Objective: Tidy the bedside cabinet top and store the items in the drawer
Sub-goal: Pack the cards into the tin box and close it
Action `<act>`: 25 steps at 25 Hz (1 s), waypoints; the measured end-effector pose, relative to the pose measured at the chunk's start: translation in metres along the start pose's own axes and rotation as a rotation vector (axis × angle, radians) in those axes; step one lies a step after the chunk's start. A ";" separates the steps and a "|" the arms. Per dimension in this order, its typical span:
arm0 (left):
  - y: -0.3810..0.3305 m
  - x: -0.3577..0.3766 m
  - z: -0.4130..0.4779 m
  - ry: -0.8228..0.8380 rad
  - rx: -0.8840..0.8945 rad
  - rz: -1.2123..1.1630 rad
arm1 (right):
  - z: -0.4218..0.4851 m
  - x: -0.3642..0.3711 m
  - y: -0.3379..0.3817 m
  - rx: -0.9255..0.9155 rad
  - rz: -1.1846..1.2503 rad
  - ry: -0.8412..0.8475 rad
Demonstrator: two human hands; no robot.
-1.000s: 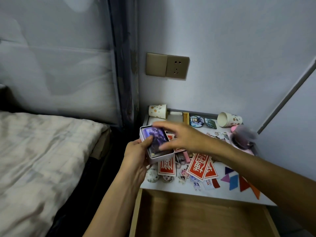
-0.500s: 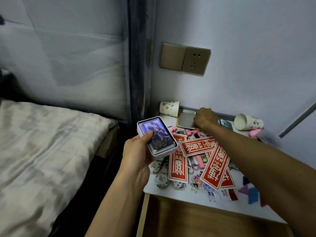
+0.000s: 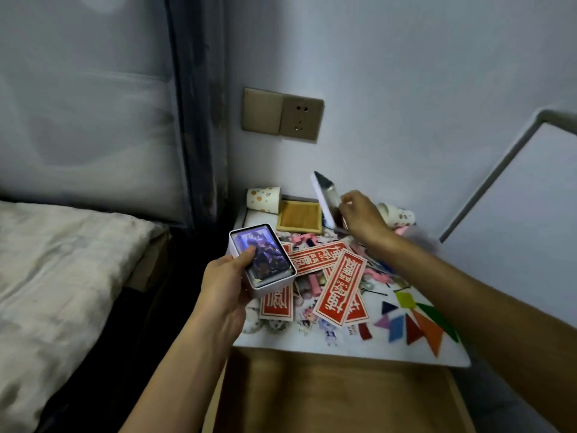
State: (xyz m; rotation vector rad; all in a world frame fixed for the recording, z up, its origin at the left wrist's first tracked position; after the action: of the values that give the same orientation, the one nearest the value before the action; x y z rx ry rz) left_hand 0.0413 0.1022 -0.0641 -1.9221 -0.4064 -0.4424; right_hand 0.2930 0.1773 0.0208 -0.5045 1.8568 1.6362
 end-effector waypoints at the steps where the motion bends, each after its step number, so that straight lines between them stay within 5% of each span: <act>1: 0.007 0.006 -0.004 0.019 -0.003 0.016 | -0.029 0.005 -0.014 0.054 0.300 0.074; 4: 0.038 0.026 -0.022 0.067 -0.047 0.071 | -0.114 0.032 -0.057 0.318 1.046 0.289; 7: 0.072 0.037 -0.038 0.109 -0.108 0.110 | -0.160 0.041 -0.079 0.403 1.325 0.346; 17: 0.102 0.039 -0.032 0.132 -0.127 0.178 | -0.176 0.036 -0.059 0.218 1.792 0.648; 25: 0.112 0.050 -0.031 0.151 -0.110 0.161 | -0.167 0.024 -0.075 0.196 1.614 0.452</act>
State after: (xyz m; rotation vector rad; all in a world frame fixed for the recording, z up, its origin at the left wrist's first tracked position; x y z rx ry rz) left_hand 0.1344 0.0355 -0.1181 -1.9943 -0.1299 -0.5076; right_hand 0.2915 0.0042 -0.0420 1.1548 2.9853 2.2020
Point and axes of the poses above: each hand's wrist, its own z-axis towards the middle knuckle, its own x-axis out of the palm, y = z × x, the point moved 10 cm from there along z, towards the middle knuckle, and after that the axes turned 7 degrees about y, right-handed, at the moved point
